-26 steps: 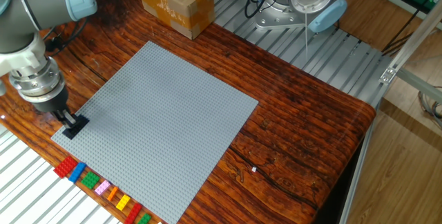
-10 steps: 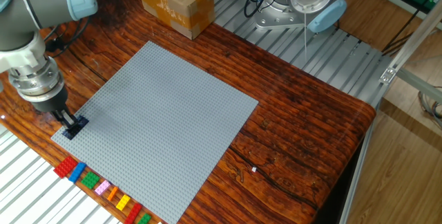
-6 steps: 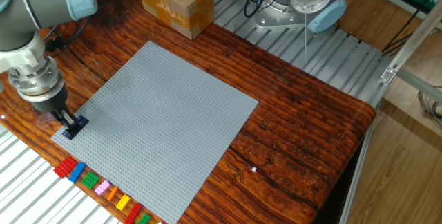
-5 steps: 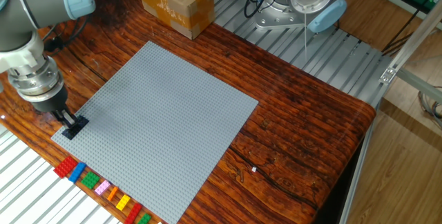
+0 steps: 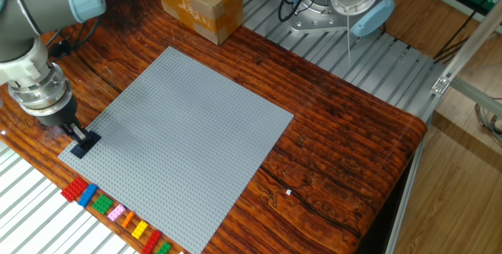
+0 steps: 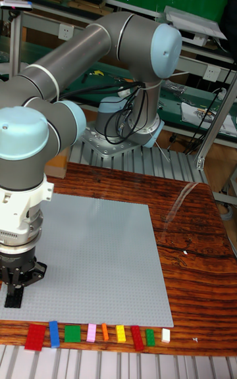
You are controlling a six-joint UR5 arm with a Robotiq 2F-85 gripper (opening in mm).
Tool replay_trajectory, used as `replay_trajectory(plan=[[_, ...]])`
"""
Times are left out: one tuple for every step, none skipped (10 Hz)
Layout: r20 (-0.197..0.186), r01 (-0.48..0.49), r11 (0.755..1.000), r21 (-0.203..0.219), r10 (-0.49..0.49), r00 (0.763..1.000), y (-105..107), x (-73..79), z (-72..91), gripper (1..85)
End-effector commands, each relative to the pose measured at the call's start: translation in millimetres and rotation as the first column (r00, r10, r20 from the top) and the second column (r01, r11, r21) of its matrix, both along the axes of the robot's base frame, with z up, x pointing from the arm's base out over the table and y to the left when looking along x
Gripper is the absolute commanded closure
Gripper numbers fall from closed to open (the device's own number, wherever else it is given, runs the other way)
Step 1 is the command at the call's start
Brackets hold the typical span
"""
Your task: Build with small Lego blocks
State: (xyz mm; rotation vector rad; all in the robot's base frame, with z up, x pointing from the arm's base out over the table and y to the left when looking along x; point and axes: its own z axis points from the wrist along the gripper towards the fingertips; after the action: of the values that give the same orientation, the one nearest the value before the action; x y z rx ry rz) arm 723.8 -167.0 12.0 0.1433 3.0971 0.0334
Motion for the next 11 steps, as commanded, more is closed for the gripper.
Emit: replay_trajectory(plan=[[-0.005,0.039,0.999,0.006,-0.039,0.999,6.3,-1.0,2.4,84.7],[-0.004,0.045,0.999,0.000,-0.045,0.999,7.4,-1.3,2.1,84.7],[-0.004,0.048,0.999,0.000,-0.048,0.999,8.3,-1.7,1.9,84.7],[-0.004,0.049,0.999,0.000,-0.049,0.999,8.4,-2.1,1.6,84.7],[0.001,0.046,0.999,0.005,-0.046,0.999,9.2,-1.8,0.9,84.7],[0.010,0.042,0.999,0.014,-0.042,0.999,10.3,-0.8,-1.0,84.7],[0.017,0.036,0.999,0.023,-0.036,0.999,11.3,0.0,-3.4,84.7],[0.020,0.034,0.999,0.025,-0.035,0.999,11.0,0.4,-4.7,84.7],[0.023,0.031,0.999,0.028,-0.032,0.999,11.3,0.8,-6.2,84.7],[0.037,0.024,0.999,0.038,-0.025,0.999,12.6,3.1,-8.8,84.7],[0.061,0.010,0.999,0.045,-0.013,0.998,12.4,7.7,-13.3,84.7]])
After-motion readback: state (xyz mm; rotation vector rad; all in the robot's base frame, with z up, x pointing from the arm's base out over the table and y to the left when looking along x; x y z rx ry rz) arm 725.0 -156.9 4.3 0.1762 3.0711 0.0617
